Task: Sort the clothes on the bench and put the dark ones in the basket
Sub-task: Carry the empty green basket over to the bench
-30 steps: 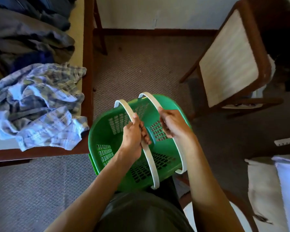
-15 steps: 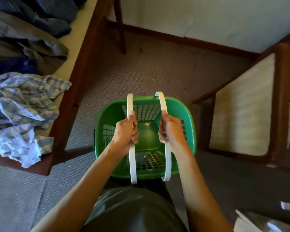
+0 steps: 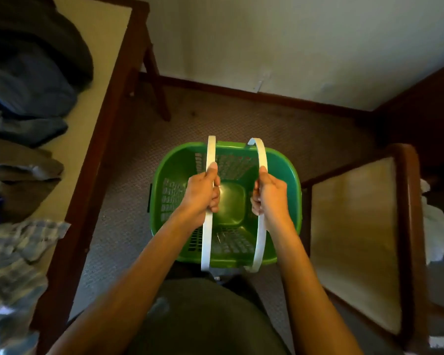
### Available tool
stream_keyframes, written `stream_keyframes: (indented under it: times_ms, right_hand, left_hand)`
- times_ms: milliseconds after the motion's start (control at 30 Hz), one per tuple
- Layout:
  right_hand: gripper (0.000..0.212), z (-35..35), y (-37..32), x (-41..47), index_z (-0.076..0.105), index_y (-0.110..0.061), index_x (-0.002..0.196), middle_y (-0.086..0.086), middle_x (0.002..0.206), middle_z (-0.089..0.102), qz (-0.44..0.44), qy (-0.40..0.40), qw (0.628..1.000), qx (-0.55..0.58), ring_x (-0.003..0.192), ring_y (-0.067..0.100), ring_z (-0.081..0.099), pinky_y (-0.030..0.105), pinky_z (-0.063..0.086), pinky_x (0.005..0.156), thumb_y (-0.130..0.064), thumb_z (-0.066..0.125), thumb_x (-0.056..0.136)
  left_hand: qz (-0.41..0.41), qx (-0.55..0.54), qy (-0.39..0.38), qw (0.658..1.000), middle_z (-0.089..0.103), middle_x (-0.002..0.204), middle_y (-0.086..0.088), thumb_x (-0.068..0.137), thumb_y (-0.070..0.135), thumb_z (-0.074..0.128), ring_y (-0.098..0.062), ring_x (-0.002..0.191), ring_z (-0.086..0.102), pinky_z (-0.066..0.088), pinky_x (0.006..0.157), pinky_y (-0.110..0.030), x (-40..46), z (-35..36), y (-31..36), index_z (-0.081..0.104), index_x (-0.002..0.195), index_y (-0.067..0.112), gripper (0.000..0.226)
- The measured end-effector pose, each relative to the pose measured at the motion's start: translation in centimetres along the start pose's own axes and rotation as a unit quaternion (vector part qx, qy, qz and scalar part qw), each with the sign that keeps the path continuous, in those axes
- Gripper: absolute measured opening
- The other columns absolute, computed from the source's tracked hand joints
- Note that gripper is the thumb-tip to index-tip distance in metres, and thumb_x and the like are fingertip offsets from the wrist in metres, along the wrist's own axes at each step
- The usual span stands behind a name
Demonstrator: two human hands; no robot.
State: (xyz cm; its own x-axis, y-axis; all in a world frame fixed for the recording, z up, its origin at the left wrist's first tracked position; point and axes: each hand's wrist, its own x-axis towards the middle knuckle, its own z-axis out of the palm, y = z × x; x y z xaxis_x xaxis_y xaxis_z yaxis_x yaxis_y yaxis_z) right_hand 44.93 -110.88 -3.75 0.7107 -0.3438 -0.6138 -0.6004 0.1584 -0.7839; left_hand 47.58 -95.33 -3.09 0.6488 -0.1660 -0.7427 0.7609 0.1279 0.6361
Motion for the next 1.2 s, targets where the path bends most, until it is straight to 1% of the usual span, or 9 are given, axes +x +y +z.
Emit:
stream_keyframes:
  times_ms: [133,333,500,667,833,967,1033,1133,1200]
  right_hand:
    - [0.039,2.7,-4.1,5.9,0.046,-0.015,0.074,-0.001,0.052,0.036,0.003,0.02,1.0,0.003,0.039,0.015,0.03,0.026,0.024,0.038,-0.039,0.043,0.105]
    - [0.042,6.7,-9.2,14.8,0.045,-0.016,0.068,-0.001,0.05,0.036,0.032,0.054,0.998,0.026,0.04,0.015,0.031,0.026,0.024,0.04,-0.037,0.043,0.104]
    - [0.043,8.1,-12.1,22.4,0.044,-0.017,0.068,0.0,0.052,0.036,0.031,0.055,0.998,0.028,0.039,0.015,0.03,0.024,0.025,0.038,-0.038,0.043,0.105]
    - [0.039,7.9,-14.9,29.8,0.046,-0.017,0.073,-0.002,0.054,0.036,0.039,0.013,0.999,0.018,0.039,0.013,0.03,0.025,0.025,0.039,-0.039,0.042,0.105]
    - [0.042,7.2,-16.7,36.5,0.046,-0.017,0.069,-0.003,0.054,0.033,0.104,-0.006,0.994,0.025,0.039,0.011,0.026,0.025,0.022,0.04,-0.043,0.045,0.103]
    - [0.046,5.6,-16.1,40.3,0.047,-0.016,0.071,-0.004,0.052,0.033,0.135,-0.001,0.991,0.002,0.039,0.012,0.028,0.025,0.027,0.04,-0.048,0.042,0.103]
    - [0.045,4.6,-15.5,41.6,0.049,-0.015,0.074,-0.004,0.053,0.036,0.133,-0.001,0.991,-0.004,0.04,0.011,0.03,0.025,0.029,0.042,-0.05,0.041,0.103]
    - [0.039,3.8,-15.3,43.3,0.05,-0.014,0.082,-0.003,0.056,0.04,0.113,0.0,0.994,-0.002,0.042,0.011,0.034,0.026,0.033,0.04,-0.047,0.044,0.103]
    - [0.035,3.9,-15.6,44.2,0.05,-0.012,0.089,0.0,0.058,0.044,0.096,0.021,0.995,-0.022,0.043,0.013,0.038,0.027,0.036,0.04,-0.044,0.047,0.103]
  left_hand:
    - [0.01,0.036,0.001,0.999,0.035,0.05,0.003,0.103,0.047,0.046,-0.012,0.039,0.031,0.028,0.039,-0.023,6.6,-0.1,5.9,0.05,0.078,0.016,0.04]
    - [-0.026,0.064,-0.004,0.998,0.033,0.048,0.004,0.104,0.044,0.047,-0.012,0.036,0.031,0.029,0.04,-0.022,15.9,-0.3,13.5,0.05,0.077,0.016,0.039]
    - [-0.017,0.097,0.024,0.995,0.035,0.048,0.005,0.104,0.044,0.046,-0.012,0.036,0.033,0.03,0.04,-0.022,22.9,0.0,18.1,0.05,0.077,0.016,0.039]
    - [-0.021,0.094,0.05,0.994,0.037,0.045,0.004,0.103,0.045,0.046,-0.014,0.041,0.035,0.033,0.044,-0.024,29.3,1.6,21.0,0.05,0.073,0.016,0.042]
    - [-0.058,0.071,0.045,0.995,0.036,0.05,0.004,0.103,0.047,0.046,-0.012,0.043,0.033,0.032,0.045,-0.023,34.9,2.9,22.7,0.05,0.076,0.017,0.04]
    - [-0.086,0.041,0.042,0.995,0.038,0.05,0.005,0.101,0.048,0.05,-0.012,0.043,0.034,0.032,0.046,-0.024,38.4,2.4,22.8,0.052,0.076,0.018,0.039]
    - [-0.089,0.035,0.057,0.994,0.041,0.052,0.004,0.099,0.049,0.053,-0.011,0.044,0.035,0.032,0.045,-0.024,39.5,2.0,22.6,0.054,0.081,0.018,0.036]
    - [-0.049,0.03,0.086,0.995,0.05,0.063,-0.002,0.098,0.044,0.058,-0.011,0.044,0.04,0.033,0.043,-0.023,40.5,1.7,23.1,0.054,0.105,0.019,0.026]
    - [-0.017,0.056,0.125,0.99,0.058,0.07,-0.005,0.097,0.041,0.063,-0.013,0.046,0.048,0.038,0.043,-0.023,40.9,1.4,23.6,0.052,0.119,0.023,0.031]
